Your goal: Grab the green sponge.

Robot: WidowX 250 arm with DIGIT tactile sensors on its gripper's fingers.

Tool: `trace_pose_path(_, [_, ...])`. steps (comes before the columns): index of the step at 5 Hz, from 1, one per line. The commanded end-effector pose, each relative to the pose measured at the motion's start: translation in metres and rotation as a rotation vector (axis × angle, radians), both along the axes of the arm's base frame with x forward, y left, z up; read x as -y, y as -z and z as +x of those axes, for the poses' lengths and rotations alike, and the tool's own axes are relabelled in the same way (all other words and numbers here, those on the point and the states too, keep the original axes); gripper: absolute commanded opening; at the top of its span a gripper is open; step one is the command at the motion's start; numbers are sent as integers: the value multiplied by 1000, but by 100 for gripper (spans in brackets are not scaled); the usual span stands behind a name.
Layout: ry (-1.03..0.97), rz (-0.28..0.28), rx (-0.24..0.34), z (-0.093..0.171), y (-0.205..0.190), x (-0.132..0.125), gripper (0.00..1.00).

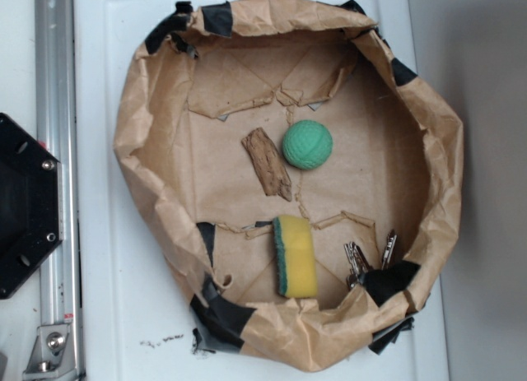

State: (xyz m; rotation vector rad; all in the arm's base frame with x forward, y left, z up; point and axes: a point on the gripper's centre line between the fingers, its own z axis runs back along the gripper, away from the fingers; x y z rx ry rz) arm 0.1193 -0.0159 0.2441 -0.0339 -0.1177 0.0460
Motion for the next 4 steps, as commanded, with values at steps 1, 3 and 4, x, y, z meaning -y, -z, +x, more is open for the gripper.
trace_pose_path(1, [0, 0, 0, 0, 0, 0, 100])
trace_pose_path(3, [-497, 11, -11, 100, 50, -6, 100])
trace_pose_path(4, [-737, -15, -20, 136, 86, -17, 100])
